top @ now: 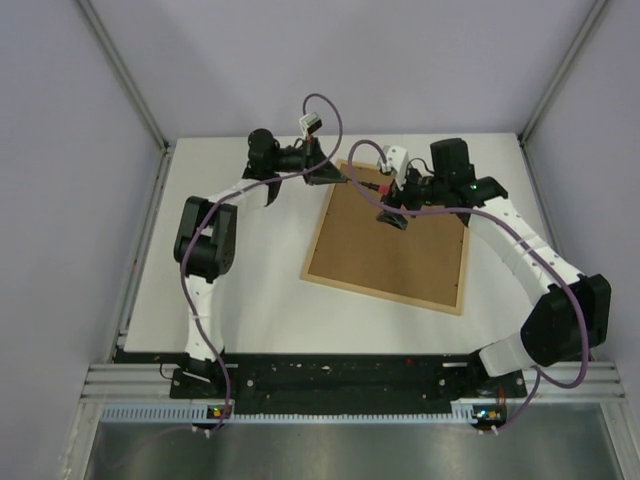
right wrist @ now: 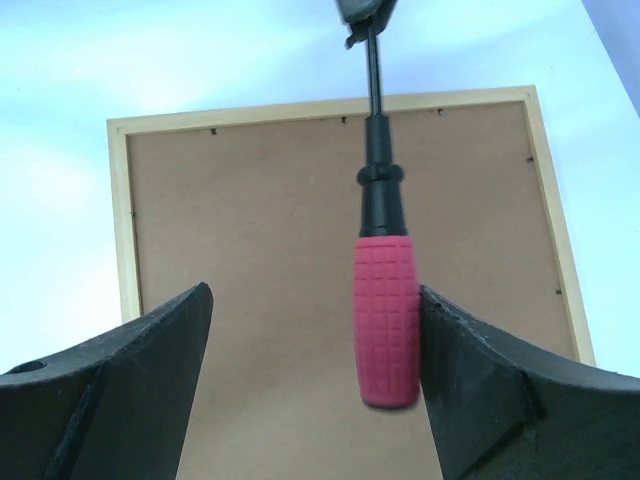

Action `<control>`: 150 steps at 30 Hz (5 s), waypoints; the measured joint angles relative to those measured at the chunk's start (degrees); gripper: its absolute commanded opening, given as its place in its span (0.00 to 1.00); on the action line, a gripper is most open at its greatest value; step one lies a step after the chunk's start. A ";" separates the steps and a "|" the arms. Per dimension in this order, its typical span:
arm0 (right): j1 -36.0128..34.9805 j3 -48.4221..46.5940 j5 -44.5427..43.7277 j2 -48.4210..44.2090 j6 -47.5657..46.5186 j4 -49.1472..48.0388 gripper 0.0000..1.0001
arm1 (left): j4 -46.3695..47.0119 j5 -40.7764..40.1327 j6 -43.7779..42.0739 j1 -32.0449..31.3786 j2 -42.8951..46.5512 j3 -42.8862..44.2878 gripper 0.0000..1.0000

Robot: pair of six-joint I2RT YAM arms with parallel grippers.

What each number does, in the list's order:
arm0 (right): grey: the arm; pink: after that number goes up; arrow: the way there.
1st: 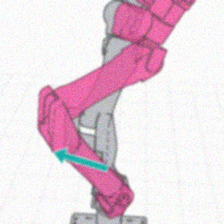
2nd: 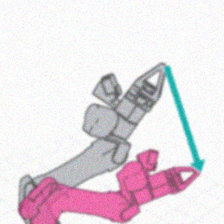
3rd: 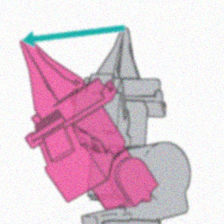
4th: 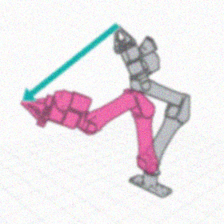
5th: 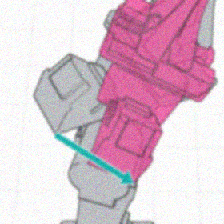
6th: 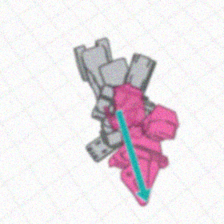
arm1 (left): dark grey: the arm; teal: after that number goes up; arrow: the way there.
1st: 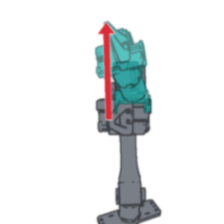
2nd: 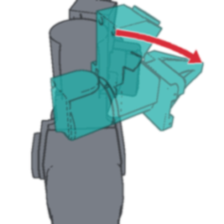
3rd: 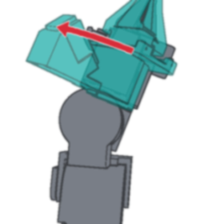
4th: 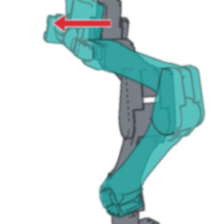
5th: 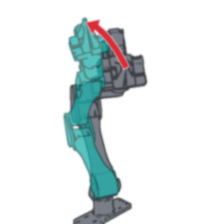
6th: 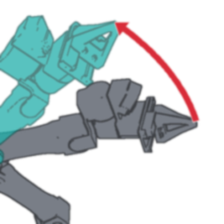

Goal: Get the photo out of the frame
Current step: Adjust the screwdriver, then release the photo frame item from the photo frame.

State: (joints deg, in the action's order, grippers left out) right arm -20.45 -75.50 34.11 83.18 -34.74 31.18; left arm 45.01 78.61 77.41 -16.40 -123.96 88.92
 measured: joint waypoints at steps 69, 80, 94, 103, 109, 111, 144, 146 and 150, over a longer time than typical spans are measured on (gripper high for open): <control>-9.99 -1.73 -19.52 10.32 -2.95 7.13 0.00 | -73.11 -28.72 -66.12 6.10 8.35 6.73 0.64; -15.98 -0.98 -28.30 20.61 -2.38 10.60 0.00 | -80.85 -38.80 -75.01 5.84 8.17 0.85 0.64; -22.21 -4.13 -33.79 27.32 0.33 13.09 0.00 | -83.65 -41.62 -79.73 5.77 8.20 -6.01 0.48; -22.80 -7.15 -36.02 29.97 2.08 13.22 0.00 | -84.54 -40.11 -80.37 5.09 8.17 -6.01 0.40; -23.21 -7.17 -36.28 29.97 2.34 13.25 0.00 | -84.48 -38.88 -80.13 3.85 7.87 -6.01 0.37; -23.54 -7.17 -36.28 29.97 2.34 13.25 0.00 | -84.46 -38.71 -80.06 3.50 7.43 -6.01 0.36; -24.06 -8.70 -37.55 31.50 2.21 13.42 0.00 | -84.02 -38.29 -78.75 0.76 3.89 -5.99 0.29; -24.06 -9.01 -37.59 31.78 2.23 13.66 0.00 | -84.02 -37.90 -78.60 0.76 3.67 -5.99 0.26; -24.06 -9.11 -37.55 31.87 2.25 13.75 0.00 | -84.06 -37.24 -78.36 0.74 3.48 -5.88 0.20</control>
State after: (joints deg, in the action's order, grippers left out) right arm -44.51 -84.62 -3.44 115.04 -32.49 44.93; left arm -39.05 41.36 -0.95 -15.66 -120.49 83.05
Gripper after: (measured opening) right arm 0.262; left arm 0.246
